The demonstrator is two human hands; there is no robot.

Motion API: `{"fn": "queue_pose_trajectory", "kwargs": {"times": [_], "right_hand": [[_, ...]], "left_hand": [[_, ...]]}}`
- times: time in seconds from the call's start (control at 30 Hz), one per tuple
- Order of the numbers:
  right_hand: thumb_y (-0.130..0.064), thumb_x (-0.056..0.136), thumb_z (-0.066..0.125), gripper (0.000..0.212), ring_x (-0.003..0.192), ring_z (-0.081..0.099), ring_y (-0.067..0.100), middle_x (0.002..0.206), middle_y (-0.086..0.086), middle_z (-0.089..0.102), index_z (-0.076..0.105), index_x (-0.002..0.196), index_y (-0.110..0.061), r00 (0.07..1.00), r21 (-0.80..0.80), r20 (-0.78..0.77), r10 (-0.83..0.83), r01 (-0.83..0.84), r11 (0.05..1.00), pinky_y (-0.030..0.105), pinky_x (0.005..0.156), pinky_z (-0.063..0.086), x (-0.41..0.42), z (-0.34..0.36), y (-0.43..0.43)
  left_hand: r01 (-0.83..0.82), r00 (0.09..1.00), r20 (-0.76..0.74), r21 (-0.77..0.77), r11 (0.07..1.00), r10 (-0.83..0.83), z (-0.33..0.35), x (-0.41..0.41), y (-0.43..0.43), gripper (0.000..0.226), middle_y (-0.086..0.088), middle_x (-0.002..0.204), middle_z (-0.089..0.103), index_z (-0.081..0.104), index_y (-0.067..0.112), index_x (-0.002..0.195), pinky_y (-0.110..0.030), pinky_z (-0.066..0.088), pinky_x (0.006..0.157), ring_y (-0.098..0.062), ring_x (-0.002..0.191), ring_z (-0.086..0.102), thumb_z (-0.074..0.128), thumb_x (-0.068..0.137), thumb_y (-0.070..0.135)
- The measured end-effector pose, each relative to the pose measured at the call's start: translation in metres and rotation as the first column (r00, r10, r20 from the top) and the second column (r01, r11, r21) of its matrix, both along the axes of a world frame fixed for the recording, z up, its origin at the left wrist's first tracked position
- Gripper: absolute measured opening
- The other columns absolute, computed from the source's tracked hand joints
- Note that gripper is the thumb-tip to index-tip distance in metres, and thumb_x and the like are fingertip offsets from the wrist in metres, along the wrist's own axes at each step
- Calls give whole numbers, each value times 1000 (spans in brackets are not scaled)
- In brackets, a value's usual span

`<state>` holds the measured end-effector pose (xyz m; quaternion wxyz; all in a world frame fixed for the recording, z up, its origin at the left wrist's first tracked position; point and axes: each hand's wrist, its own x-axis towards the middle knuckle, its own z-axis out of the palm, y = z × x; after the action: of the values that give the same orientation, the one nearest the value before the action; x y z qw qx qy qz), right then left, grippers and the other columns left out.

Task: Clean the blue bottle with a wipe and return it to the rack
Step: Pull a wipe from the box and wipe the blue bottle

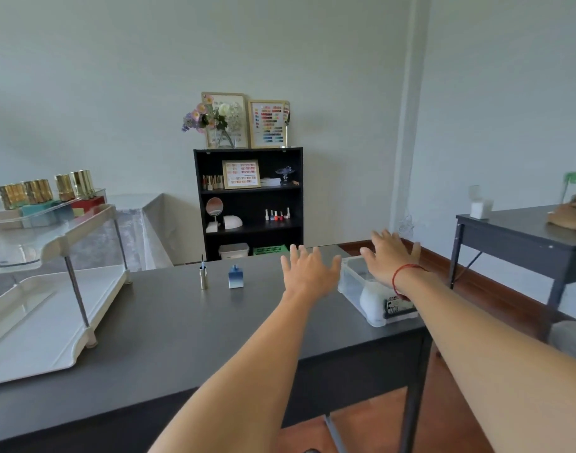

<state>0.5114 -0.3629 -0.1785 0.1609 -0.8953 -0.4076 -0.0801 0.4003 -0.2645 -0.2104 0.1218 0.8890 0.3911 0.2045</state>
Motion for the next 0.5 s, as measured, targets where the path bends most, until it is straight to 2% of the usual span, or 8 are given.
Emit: {"fn": "queue_pose_trajectory", "kwargs": {"times": [0.1,0.17,0.27,0.37,0.5], "right_hand": [[-37,100,25,50,145,12,30,157,8,16,25,146,-17,994,-8,-83,-74,74,997,58,114,12,15,-8,-14],[-34,100,26,51,144,13,36,159,11,8,22,147,-14,976,31,-205,-70,78,996,53,114,18,16,-11,-15],[-30,101,26,50,140,27,37,158,17,10,23,146,-8,960,68,-276,-40,61,996,45,111,27,14,-15,-9],[-28,101,25,47,136,35,37,154,17,22,25,144,-10,956,104,-292,-14,47,993,44,107,33,6,-16,-1],[-25,102,27,46,137,34,32,152,13,31,25,146,-12,952,122,-292,88,-54,991,41,109,31,-9,-18,10]], "left_hand": [[31,999,-13,-27,999,-32,-5,15,-5,69,-15,157,17,28,10,146,-50,1,118,-27,148,-2,22,95,56],[26,999,-40,-71,997,-29,-8,22,-4,69,-16,154,26,41,5,138,-51,5,118,-28,147,2,21,95,55],[8,996,-89,-217,976,-28,-13,26,-2,72,-17,147,38,53,0,126,-51,8,117,-29,147,5,16,95,54],[-5,995,-95,-366,931,-32,-11,22,-2,74,-16,153,28,38,0,139,-50,2,117,-28,147,-4,11,96,53],[-10,997,-68,-481,876,-25,-4,11,7,63,-15,158,11,24,9,148,-51,2,117,-30,147,-8,13,98,47]]}}
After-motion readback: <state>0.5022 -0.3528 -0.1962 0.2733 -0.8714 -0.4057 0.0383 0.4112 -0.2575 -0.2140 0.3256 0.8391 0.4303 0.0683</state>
